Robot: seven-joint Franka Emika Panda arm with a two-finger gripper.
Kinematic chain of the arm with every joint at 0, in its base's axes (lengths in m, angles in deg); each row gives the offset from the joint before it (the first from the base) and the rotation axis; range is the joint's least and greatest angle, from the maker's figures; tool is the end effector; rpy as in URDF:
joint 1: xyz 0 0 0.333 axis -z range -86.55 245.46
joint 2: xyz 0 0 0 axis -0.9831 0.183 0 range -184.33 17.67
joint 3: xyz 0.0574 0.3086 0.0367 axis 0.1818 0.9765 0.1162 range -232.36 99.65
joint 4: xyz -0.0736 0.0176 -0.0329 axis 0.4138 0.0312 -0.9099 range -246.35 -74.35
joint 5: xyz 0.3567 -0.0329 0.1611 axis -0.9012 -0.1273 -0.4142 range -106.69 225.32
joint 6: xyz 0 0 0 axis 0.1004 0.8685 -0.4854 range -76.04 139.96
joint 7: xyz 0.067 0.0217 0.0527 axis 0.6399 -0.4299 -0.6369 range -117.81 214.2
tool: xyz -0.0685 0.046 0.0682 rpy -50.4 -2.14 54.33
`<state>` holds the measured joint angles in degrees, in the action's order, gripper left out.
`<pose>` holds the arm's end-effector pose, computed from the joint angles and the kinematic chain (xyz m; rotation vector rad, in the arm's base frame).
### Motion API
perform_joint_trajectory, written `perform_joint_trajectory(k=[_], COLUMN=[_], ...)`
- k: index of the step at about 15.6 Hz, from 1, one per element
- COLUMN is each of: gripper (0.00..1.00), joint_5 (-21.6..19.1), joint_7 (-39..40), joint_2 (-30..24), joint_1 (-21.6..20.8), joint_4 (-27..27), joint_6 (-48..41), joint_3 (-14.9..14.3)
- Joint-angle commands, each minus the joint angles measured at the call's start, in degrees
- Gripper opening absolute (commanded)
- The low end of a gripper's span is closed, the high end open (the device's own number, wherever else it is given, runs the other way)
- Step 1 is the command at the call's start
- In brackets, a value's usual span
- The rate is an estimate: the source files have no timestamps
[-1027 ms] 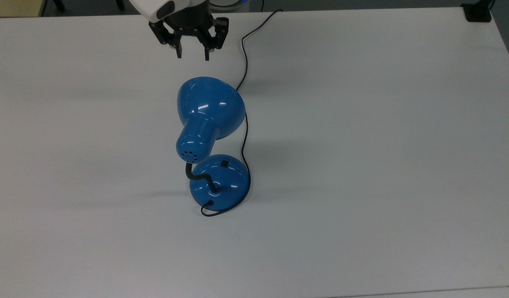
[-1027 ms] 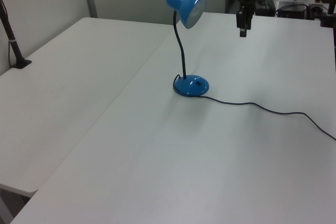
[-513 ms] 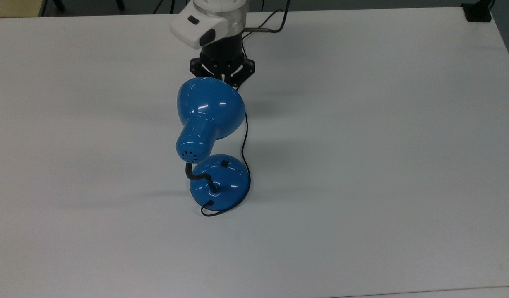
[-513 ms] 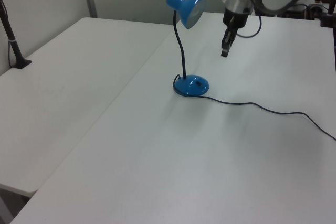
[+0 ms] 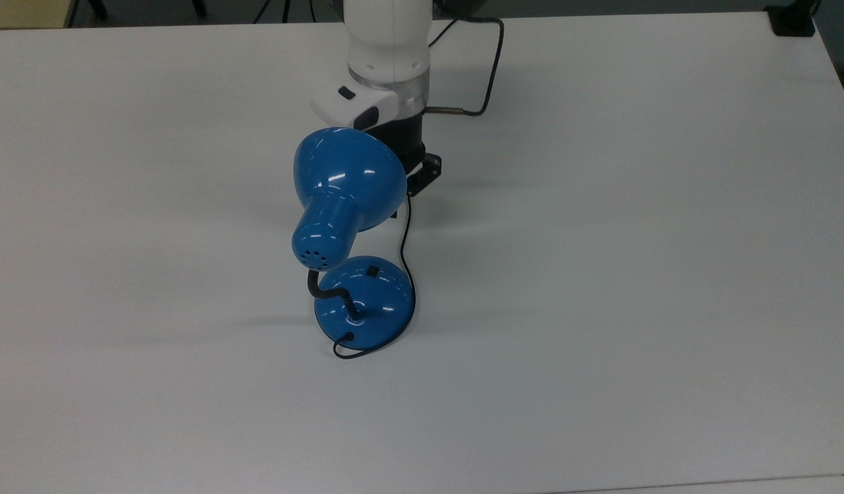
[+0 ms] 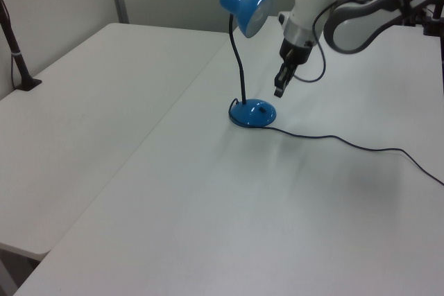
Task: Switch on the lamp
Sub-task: 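Lower the gripper fingertips onto the switch on the lamp base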
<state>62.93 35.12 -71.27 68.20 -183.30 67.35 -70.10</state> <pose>0.6188 0.0837 0.3964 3.0995 -0.0769 0.4831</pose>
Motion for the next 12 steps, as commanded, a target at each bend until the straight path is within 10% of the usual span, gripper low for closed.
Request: perform_joint_trajectory(k=[1,12], gripper=[0.0,0.0], joint_5=[2.53,7.98], joint_7=[-7.3,-11.71], joint_2=[4.45,11.31], joint_1=[-1.13,0.89], joint_4=[3.25,9.23], joint_6=[1.22,3.59], joint_3=[-0.21,-0.39])
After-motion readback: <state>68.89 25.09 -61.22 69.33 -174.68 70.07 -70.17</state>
